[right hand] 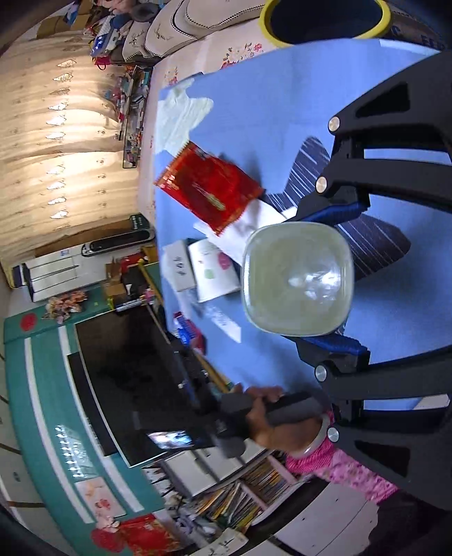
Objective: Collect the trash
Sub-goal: 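Grasp the white green-labelled bottle with the right tool, then carry the bottle over the bin and open the right tool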
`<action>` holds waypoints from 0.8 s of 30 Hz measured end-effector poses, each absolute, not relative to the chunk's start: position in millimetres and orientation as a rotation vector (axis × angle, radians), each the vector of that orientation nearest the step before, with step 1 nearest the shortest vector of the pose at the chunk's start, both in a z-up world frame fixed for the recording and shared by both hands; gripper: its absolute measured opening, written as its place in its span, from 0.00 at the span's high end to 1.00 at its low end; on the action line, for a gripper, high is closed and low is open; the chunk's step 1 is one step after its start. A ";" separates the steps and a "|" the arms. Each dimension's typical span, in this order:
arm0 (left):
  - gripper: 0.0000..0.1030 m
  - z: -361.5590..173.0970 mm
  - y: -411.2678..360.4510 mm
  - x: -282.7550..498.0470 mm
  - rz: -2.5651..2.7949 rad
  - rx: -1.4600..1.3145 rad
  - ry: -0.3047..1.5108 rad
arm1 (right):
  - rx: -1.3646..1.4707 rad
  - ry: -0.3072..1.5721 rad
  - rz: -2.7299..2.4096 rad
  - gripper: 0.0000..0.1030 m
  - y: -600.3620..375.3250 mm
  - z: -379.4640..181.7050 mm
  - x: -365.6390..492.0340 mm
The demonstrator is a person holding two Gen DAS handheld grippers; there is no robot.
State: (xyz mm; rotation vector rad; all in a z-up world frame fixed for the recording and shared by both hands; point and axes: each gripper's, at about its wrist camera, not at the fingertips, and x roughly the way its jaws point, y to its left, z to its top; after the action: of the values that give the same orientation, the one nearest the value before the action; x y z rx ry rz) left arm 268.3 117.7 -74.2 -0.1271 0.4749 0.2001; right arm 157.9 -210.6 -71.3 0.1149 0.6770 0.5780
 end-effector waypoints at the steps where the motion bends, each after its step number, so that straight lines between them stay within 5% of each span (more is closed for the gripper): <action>1: 0.06 -74.4 118.0 268.1 0.201 -0.129 0.474 | 0.123 0.677 0.576 0.52 -213.4 -68.7 158.8; 24: 0.06 -79.0 112.1 271.5 0.197 -0.104 0.487 | 0.336 0.518 0.084 0.52 -393.6 -43.1 155.5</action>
State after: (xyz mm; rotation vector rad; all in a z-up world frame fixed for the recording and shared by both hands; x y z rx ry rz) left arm 271.5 112.1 -79.0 -0.1038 0.4871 0.1974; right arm 155.5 -393.6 -43.1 0.3361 0.5176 0.0839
